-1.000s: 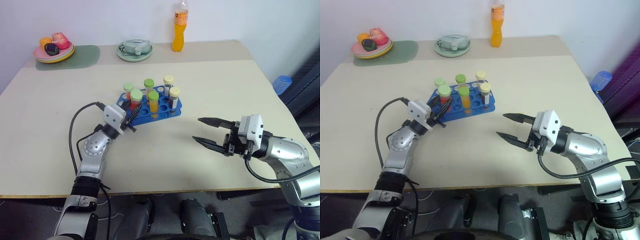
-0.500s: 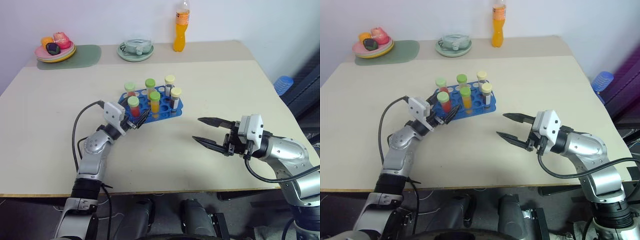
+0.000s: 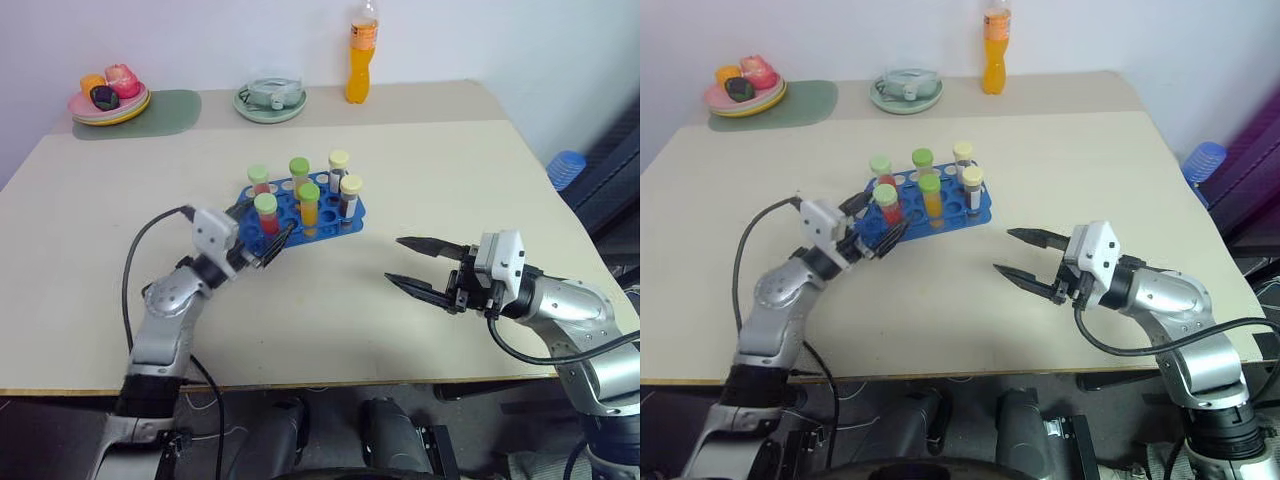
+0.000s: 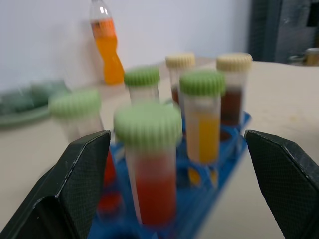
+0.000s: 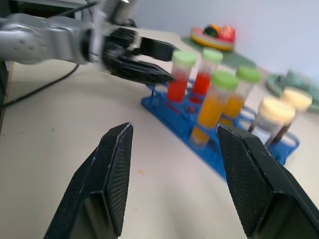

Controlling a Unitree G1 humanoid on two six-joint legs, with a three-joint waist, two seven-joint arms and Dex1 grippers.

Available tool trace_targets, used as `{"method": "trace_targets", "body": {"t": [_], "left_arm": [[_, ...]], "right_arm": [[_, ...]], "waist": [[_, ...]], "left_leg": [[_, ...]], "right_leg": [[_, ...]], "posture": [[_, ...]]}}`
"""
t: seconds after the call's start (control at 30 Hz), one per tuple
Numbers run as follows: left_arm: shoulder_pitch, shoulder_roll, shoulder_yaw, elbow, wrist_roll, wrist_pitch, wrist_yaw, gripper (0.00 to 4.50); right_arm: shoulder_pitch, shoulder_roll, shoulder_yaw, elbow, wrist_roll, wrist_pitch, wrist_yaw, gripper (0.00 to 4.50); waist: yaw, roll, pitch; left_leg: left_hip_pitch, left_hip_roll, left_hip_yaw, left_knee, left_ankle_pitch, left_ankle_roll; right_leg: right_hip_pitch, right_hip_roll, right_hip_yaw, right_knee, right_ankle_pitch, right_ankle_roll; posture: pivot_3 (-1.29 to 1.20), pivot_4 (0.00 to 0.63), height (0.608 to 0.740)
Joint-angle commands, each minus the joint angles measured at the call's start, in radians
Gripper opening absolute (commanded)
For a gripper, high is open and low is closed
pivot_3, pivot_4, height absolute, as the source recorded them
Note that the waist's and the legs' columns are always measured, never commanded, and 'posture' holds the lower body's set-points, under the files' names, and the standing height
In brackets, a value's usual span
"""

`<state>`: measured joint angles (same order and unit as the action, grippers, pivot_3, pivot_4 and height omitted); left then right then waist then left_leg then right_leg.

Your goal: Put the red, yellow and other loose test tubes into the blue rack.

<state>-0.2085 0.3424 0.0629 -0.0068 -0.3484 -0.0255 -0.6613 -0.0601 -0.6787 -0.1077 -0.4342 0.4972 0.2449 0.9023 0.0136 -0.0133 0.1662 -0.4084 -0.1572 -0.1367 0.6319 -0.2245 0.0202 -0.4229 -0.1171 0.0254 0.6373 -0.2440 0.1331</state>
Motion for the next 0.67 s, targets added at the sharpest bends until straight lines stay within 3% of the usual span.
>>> {"method": "trace_targets", "body": {"t": [0.03,0.3,0.67], "left_arm": [[0.03,0.05,0.079,-0.064,-0.073,0.001,-0.045,4.4],[0.142,0.168,0.179,-0.115,-0.156,0.017,-0.155,4.4],[0.18,0.237,0.182,-0.089,-0.188,0.117,-0.233,4.4]], "right_arm": [[0.021,0.025,-0.089,-0.021,0.034,0.068,-0.113,2.73],[0.172,0.091,-0.191,-0.107,0.035,0.092,-0.253,2.73],[0.319,0.125,-0.223,-0.087,0.006,-0.008,-0.243,2.73]], "waist": [[0.001,0.0,0.0],[0.001,0.001,0.0],[-0.001,0.001,0.0]], "left_leg": [[0.0,0.0,0.0,0.0,0.0,0.0],[0.0,0.0,-0.001,-0.002,0.0,0.0],[0.0,0.0,-0.001,-0.002,-0.001,0.0]], "right_leg": [[0.0,0.0,0.0,0.0,0.0,0.0],[0.0,0.0,0.0,-0.002,0.0,0.0],[0.001,0.0,0.0,-0.002,0.0,0.0]], "posture": [[0.0,0.15,0.74],[0.0,0.15,0.74],[0.0,0.15,0.74]]}}
